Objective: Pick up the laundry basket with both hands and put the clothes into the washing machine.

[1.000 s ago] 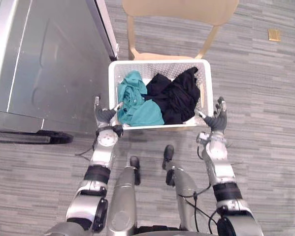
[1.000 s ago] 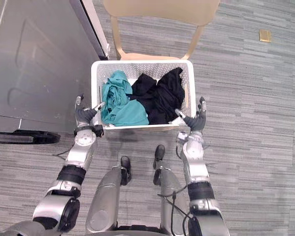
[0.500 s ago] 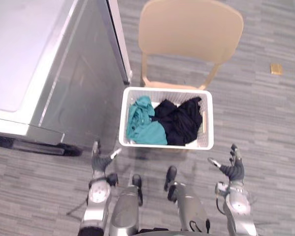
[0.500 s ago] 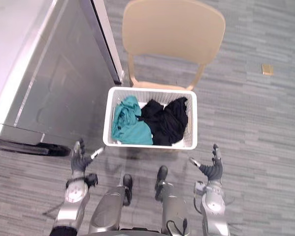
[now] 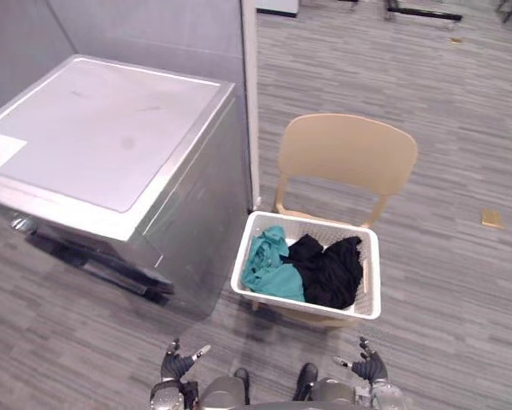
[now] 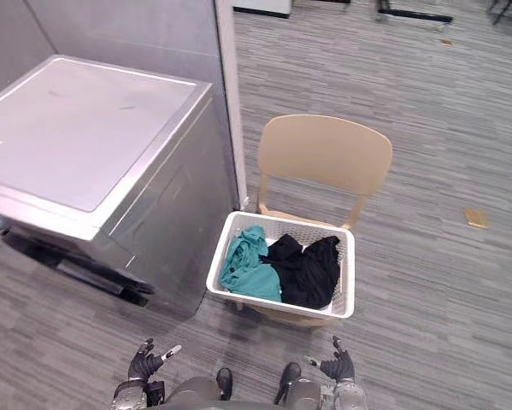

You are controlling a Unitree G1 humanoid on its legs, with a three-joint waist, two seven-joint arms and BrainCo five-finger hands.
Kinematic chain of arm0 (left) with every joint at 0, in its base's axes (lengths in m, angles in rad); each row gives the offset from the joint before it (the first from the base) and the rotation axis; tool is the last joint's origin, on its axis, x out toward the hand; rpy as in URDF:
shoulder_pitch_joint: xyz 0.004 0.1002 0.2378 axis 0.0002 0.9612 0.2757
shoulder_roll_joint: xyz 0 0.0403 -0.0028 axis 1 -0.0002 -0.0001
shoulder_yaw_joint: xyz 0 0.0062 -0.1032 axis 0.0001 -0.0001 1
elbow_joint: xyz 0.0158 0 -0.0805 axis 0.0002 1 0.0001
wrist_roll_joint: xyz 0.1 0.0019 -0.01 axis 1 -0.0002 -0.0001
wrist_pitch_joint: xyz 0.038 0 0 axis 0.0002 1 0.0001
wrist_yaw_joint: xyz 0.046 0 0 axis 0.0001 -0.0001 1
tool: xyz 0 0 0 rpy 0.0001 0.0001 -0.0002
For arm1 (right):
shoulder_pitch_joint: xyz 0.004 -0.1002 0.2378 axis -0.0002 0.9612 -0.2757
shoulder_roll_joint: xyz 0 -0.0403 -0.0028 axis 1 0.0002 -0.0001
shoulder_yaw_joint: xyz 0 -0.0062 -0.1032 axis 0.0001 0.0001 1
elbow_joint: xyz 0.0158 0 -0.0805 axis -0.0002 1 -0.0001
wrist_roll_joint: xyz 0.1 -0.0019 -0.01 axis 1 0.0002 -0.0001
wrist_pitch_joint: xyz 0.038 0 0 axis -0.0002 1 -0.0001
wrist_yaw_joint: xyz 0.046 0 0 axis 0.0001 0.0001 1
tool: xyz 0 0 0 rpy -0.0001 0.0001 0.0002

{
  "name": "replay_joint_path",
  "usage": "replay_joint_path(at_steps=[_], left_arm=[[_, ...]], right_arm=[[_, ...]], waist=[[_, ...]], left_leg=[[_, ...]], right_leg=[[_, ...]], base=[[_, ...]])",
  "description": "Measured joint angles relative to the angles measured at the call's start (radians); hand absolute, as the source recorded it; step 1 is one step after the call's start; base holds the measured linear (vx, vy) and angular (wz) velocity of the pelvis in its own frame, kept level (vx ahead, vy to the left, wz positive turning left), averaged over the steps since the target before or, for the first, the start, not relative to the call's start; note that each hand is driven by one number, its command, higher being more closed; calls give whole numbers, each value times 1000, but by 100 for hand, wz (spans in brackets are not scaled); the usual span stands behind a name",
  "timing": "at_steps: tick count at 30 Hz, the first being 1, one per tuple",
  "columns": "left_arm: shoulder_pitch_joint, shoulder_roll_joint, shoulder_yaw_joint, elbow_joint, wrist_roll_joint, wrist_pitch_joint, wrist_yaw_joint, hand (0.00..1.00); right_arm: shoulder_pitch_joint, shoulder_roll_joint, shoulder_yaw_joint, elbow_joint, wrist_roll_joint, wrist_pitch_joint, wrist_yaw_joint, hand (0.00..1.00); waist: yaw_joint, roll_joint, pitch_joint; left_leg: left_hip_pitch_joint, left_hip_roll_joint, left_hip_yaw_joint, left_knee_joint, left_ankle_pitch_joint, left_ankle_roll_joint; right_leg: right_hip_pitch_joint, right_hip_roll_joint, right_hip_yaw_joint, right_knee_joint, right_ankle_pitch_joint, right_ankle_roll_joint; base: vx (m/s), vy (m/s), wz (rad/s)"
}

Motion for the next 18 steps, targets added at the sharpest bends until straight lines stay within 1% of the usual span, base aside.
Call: replay_joint_path(at_steps=[1,2,3,4,5,6,7,8,9,10,11,12,13,14,15,16,17,18], left_arm=[[-2,0,-1,0,1,-1,1,0],[-5,1,0,2,1,-1,5,0],[-7,0,-2,5,1,-2,12,0],[-6,1,-5,9,1,-2,20,0],[-7,0,-10,19,2,-3,25,0],[-7,-1,-23,35,3,-2,38,0],[-6,-3,-39,48,5,-1,41,0],[-6,-14,-56,58,11,0,41,0],[-22,-5,-74,72,13,2,40,0],[-43,17,-95,78,25,3,40,0],[-49,32,-102,78,32,3,40,0],[-56,39,-116,74,35,3,40,0],[-56,43,-115,73,34,3,41,0],[-55,45,-115,73,34,2,42,0],[-55,39,-117,70,34,0,42,0],[-52,38,-118,67,35,-1,41,0],[-49,41,-118,67,35,-1,42,0],[-48,47,-120,65,35,-1,42,0]], right_arm=[[-14,-4,-1,6,0,1,-1,0],[-35,-15,0,13,0,2,-5,0],[-41,-24,0,13,-1,2,-8,0],[-48,-31,2,14,-2,3,-12,0],[-55,-43,21,16,-3,4,-18,0],[-65,-55,45,18,-8,9,-17,0],[-68,-62,51,18,-12,12,-17,0],[-69,-74,61,20,-13,17,-18,0],[-85,-65,61,38,-12,25,-18,0],[-84,-23,75,37,-11,33,-13,0],[-81,-8,78,37,-10,33,-12,0],[-84,12,81,36,-9,35,-9,0],[-97,22,95,31,-9,36,-3,0],[-107,21,109,27,-9,35,1,0],[-136,15,134,18,-9,36,1,0],[-149,17,141,9,-9,36,1,0],[-158,25,164,-15,-9,34,2,0],[-159,29,192,-34,-9,32,3,0]], waist=[[1,0,0],[-5,-13,7],[-4,-13,7],[-5,-12,6],[-11,-10,4],[-34,3,-3],[-42,19,-15],[-52,45,-31],[-53,31,-33],[-54,-20,-28],[-53,-25,-28],[-49,-43,-24],[-42,-43,-21],[-35,-38,-19],[-25,-21,-9],[-26,-11,-3],[-31,0,6],[-31,-11,7]], left_leg=[[-18,19,38,32,-1,2],[-38,62,103,106,-6,10],[-34,103,141,150,-14,23],[-19,149,176,179,-14,23],[1,210,219,178,-14,23],[19,251,233,143,-6,27],[25,269,230,102,8,36],[30,274,210,36,22,-24],[30,232,199,21,17,-89],[1,154,170,42,12,-57],[-20,136,152,72,-3,-38],[-37,104,138,132,-37,-12],[-37,79,133,170,-74,9],[-35,72,135,181,-87,18],[-20,53,132,179,-101,35],[-12,49,122,172,-104,41],[3,43,101,148,-100,56],[28,25,86,109,-90,77]], right_leg=[[-5,-18,-20,13,1,0],[-7,-58,-42,39,1,1],[-4,-87,-50,51,7,11],[6,-114,-56,53,18,29],[16,-149,-64,51,35,57],[28,-170,-82,41,52,89],[31,-177,-97,31,67,111],[34,-181,-113,16,92,145],[43,-213,-111,-10,115,181],[65,-238,-98,-40,119,193],[81,-240,-96,-41,119,198],[107,-270,-96,-34,133,190],[115,-305,-89,-9,169,179],[114,-318,-82,11,187,153],[72,-343,-49,98,202,-3],[33,-341,0,162,165,-29],[-23,-284,121,278,47,51],[-45,-193,203,315,-43,72]], base=[[-68,75,86],[-47,77,69],[-86,177,66],[-86,226,48],[-107,451,61],[-80,449,63],[-63,475,71],[-16,422,66],[46,557,95],[69,504,93],[98,413,102],[52,333,69],[25,346,46],[-5,351,6],[-3,254,-3],[8,269,15],[33,147,49],[42,94,62]])
